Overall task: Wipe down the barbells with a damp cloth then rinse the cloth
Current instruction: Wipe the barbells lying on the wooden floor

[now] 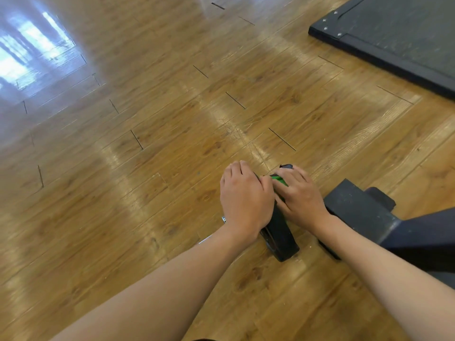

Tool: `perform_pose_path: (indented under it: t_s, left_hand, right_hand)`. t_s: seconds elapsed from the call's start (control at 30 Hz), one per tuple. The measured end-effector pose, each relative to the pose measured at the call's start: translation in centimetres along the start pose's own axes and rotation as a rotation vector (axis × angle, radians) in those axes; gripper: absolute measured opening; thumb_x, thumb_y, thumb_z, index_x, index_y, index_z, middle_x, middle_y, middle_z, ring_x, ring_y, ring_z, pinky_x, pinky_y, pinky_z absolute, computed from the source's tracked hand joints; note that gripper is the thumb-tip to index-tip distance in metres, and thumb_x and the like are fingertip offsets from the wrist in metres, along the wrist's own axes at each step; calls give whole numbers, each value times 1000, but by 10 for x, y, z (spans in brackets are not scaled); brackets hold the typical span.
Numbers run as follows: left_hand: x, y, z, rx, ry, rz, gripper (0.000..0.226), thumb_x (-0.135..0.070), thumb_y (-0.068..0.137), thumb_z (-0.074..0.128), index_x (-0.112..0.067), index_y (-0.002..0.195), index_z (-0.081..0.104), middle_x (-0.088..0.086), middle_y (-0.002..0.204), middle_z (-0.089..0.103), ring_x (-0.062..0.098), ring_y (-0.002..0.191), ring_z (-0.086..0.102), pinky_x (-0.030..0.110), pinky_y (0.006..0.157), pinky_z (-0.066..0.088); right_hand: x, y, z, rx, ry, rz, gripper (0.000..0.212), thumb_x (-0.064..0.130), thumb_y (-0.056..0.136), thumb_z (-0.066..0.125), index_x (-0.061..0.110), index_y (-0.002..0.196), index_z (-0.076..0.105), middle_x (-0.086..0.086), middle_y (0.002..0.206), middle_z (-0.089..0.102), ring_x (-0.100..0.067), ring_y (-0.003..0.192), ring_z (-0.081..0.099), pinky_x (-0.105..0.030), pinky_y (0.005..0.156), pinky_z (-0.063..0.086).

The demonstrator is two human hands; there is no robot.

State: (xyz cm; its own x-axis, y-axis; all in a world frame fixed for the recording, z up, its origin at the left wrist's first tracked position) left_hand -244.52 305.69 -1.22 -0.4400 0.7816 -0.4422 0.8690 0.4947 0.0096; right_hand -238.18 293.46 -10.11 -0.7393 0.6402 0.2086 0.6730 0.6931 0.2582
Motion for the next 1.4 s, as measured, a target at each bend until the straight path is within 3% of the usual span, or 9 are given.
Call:
perform_pose_path:
  t_s: [0.17, 0.23, 0.37, 0.53, 0.67, 0.8, 0.9, 1.17, 1.4]
  left_hand:
    - [3, 4, -2, 8, -14, 4, 38, -29, 95, 34, -5, 114, 56, 8, 122, 58, 25, 119, 48, 40, 108, 37]
    - [5, 7, -3, 15, -28, -10, 33, -28, 95, 36, -7, 110, 56, 7, 117, 59, 24, 114, 48, 40, 105, 39]
    - [5, 6, -2, 38, -33, -16, 35, -29, 98, 37, -6, 117, 55, 7, 123, 58, 23, 118, 47, 39, 107, 37]
    - [1, 3, -4, 23, -2, 18, 44, -31, 95, 34, -5, 123, 55, 8, 128, 57, 23, 122, 46, 39, 110, 37]
    - [5, 10, -4, 45, -26, -11, 47, -35, 91, 29, -6, 115, 57, 6, 121, 59, 22, 116, 48, 40, 105, 40]
    - [5, 7, 0, 37, -10, 1, 38, -30, 96, 36, -5, 116, 57, 8, 122, 59, 24, 118, 48, 40, 107, 39]
    - [3, 2, 2, 40, 10, 12, 49, -33, 94, 31, -3, 123, 55, 11, 127, 58, 26, 123, 47, 42, 110, 37]
    - [10, 4, -4, 200, 19, 54, 61, -38, 105, 34, 4, 148, 33, 25, 156, 30, 38, 147, 25, 47, 121, 22]
    - [31, 7, -14, 513, 244, 291, 106, -70, 74, -26, -17, 162, 3, 15, 167, -10, 33, 153, -16, 50, 126, 7]
  right_hand:
    - [14, 48, -6, 258, -43, 213, 41, 32, 97, 37, 18, 64, 55, 4, 67, 55, -21, 62, 56, -32, 61, 44]
    - [21, 38, -10, 91, 44, 93, 42, 30, 97, 30, 17, 69, 59, 4, 70, 57, -20, 63, 54, -38, 67, 49]
    - [15, -8, 9, -160, 144, -90, 38, 29, 108, 38, 8, 111, 69, -6, 119, 66, -25, 113, 59, -43, 100, 45]
    - [-8, 0, 12, -226, 196, 160, 37, 30, 108, 35, 7, 97, 62, -12, 118, 64, -31, 115, 59, -47, 107, 40]
    - [-5, 11, 7, -193, 256, 219, 36, 29, 107, 35, 5, 103, 61, -9, 100, 64, -27, 89, 62, -42, 80, 54]
    - [15, -2, 14, -183, 55, 19, 32, 30, 105, 41, 13, 110, 66, 1, 112, 66, -20, 112, 60, -43, 105, 43]
    - [11, -1, 10, -154, 34, -30, 39, 33, 108, 32, 14, 107, 67, 1, 106, 67, -20, 103, 62, -43, 97, 45]
    - [-1, 7, -7, -47, 221, 311, 38, 34, 107, 31, 9, 99, 59, -5, 93, 61, -22, 87, 51, -34, 70, 43]
    - [-2, 13, -41, 13, 307, 550, 31, 30, 110, 33, 13, 93, 54, 2, 85, 53, -21, 81, 50, -34, 68, 34]
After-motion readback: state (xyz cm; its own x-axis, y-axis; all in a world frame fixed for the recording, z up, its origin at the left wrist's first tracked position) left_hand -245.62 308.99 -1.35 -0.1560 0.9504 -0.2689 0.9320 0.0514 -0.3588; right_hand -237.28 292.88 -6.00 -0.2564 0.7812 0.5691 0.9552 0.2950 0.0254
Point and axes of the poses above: each hand's wrist, its own y-axis towards the middle knuckle, its own z-axis out of the palm, x = y × z, the point moved 4 cm from there along y, towards the middle knuckle
